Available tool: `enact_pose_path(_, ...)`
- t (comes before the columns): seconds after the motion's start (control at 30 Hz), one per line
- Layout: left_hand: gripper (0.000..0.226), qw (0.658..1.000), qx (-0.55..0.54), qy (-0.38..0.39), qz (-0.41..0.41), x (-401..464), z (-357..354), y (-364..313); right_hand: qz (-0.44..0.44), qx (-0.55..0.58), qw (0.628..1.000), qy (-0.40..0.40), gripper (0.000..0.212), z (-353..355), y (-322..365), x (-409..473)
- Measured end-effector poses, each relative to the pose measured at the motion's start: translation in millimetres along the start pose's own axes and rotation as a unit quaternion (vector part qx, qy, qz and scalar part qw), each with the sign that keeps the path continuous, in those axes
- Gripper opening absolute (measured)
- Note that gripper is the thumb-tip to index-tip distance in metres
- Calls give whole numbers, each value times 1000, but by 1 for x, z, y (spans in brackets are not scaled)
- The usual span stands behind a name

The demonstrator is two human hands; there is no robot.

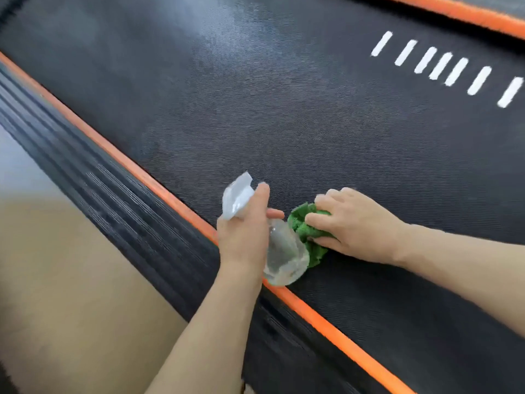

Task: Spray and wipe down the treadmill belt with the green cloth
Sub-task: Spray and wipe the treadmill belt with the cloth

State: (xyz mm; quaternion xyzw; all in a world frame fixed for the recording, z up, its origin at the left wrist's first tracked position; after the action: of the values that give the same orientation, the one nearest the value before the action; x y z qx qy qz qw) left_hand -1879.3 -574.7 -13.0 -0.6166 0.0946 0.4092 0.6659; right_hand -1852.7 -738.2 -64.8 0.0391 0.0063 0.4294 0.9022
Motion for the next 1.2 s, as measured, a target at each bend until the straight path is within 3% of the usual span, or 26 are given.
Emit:
enact_pose_path(0.13,31,998,44,44,15,4,-2,0,-21,5,1000,9,37,-1,-1,2)
enact_pose_path(0.5,29,997,65,45,2,-20,-3,21,-63,17,997,-40,37,4,-2,0)
enact_pose_path(0.73,27,993,78,83,-13,-9,-4,22,-179,12,980,-84,39,4,-2,-2)
enact_pose_path(1.2,27,977,88,193,-11,54,8,4,-321,-38,937,-132,40,0,0,-2)
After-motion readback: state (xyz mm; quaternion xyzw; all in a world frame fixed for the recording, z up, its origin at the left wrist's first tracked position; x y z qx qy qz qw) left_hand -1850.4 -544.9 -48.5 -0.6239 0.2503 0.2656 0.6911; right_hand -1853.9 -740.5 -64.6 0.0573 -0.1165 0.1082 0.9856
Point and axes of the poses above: each hand's wrist, its own x-axis towards the middle knuckle, its own z-axis out of the back of the hand, y = z × x, the point moved 8 cm from there along x, towards the middle knuckle, and after that the axes turned 6 degrees about -x, right-handed, at the moved point
